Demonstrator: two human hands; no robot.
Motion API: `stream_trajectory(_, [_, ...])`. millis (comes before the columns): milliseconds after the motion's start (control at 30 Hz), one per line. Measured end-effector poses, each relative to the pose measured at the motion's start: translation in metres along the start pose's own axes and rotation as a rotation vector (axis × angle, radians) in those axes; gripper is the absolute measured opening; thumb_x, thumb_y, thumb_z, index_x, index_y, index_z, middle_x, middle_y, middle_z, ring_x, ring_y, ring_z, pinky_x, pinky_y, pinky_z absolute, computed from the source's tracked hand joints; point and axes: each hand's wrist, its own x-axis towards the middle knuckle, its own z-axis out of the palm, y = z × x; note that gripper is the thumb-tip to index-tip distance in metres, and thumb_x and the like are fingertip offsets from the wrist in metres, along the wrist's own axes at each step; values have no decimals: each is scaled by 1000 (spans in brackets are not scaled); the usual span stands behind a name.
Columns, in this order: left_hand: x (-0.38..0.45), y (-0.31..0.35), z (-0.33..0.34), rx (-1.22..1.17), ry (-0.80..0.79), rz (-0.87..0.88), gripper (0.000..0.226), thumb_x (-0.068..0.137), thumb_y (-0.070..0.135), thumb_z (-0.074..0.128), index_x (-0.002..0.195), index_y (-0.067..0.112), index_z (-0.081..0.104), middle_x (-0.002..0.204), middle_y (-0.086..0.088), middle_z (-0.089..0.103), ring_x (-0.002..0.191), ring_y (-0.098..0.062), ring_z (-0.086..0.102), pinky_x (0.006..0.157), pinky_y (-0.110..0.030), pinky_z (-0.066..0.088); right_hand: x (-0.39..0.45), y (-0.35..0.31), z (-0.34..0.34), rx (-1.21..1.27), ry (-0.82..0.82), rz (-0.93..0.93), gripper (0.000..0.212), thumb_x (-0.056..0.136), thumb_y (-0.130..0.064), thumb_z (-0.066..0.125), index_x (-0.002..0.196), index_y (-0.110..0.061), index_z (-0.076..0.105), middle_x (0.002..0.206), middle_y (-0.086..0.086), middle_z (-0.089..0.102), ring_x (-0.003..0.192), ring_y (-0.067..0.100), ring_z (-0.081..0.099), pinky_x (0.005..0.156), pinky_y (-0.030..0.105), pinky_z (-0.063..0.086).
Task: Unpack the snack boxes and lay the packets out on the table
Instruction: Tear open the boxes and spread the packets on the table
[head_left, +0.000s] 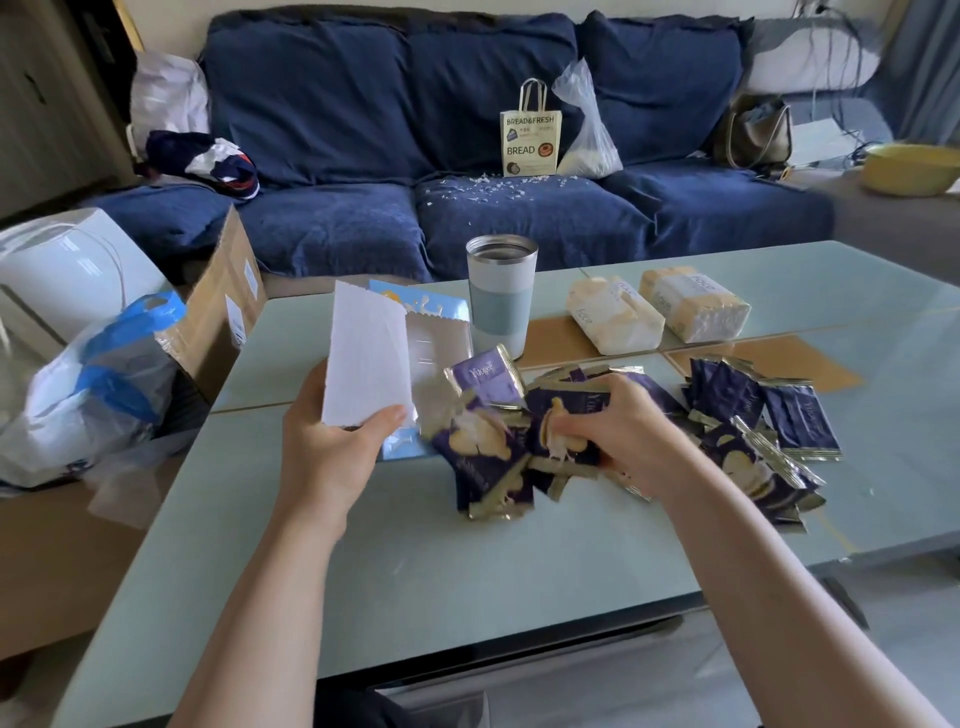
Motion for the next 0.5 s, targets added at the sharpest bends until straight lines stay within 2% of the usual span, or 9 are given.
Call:
stream_trajectory(100, [-1,0,-2,67,28,62,50,72,5,80,115,24,61,98,14,66,91,-12,63,75,-26,49,-8,2,26,-175,1,-60,44,80,-29,75,115,-16,50,97,-2,63,84,14,61,60,24,47])
stream_trajectory(200, [-2,-2,-3,149,32,143,52,73,8,81,118,26,59,101,13,66,94,-11,63,80,-31,53,-13,0,46,-210,-29,-108,60,87,-26,66,139,-18,37,113,3,58,85,13,56,63,24,43])
stream_trajectory(300, [-2,-3,-5,174,45,167,54,74,11,80,121,29,59,106,13,67,98,-10,64,80,-32,55,-18,-4,52,-222,-48,-114,64,92,-26,61,146,-18,28,120,7,52,85,12,50,65,23,39])
stream_trajectory(367, [-2,-2,-6,159,63,158,53,74,12,80,120,30,59,104,15,67,96,-8,65,80,-30,55,-22,-5,48,-418,-6,-219,64,94,-26,59,147,-15,26,129,9,50,105,20,51,83,27,43])
stream_trajectory(433, [-2,-2,-6,141,72,147,53,74,11,79,119,31,60,104,17,68,96,-6,65,81,-30,55,-30,-4,42,-699,68,-382,73,92,-35,62,149,-12,23,146,10,36,132,31,34,105,38,36])
stream_trajectory(467, [-2,-3,-6,138,73,139,53,74,12,79,119,31,60,104,17,68,96,-6,65,83,-30,55,-36,-3,41,-790,19,-456,80,88,-46,64,149,-13,24,151,8,30,138,32,25,111,43,33])
stream_trajectory(500, [-1,-3,-6,134,75,133,53,73,12,79,118,32,60,105,17,68,97,-6,65,84,-32,55,-42,-2,42,-826,-123,-501,88,83,-58,64,150,-15,24,155,5,24,143,32,16,114,47,29])
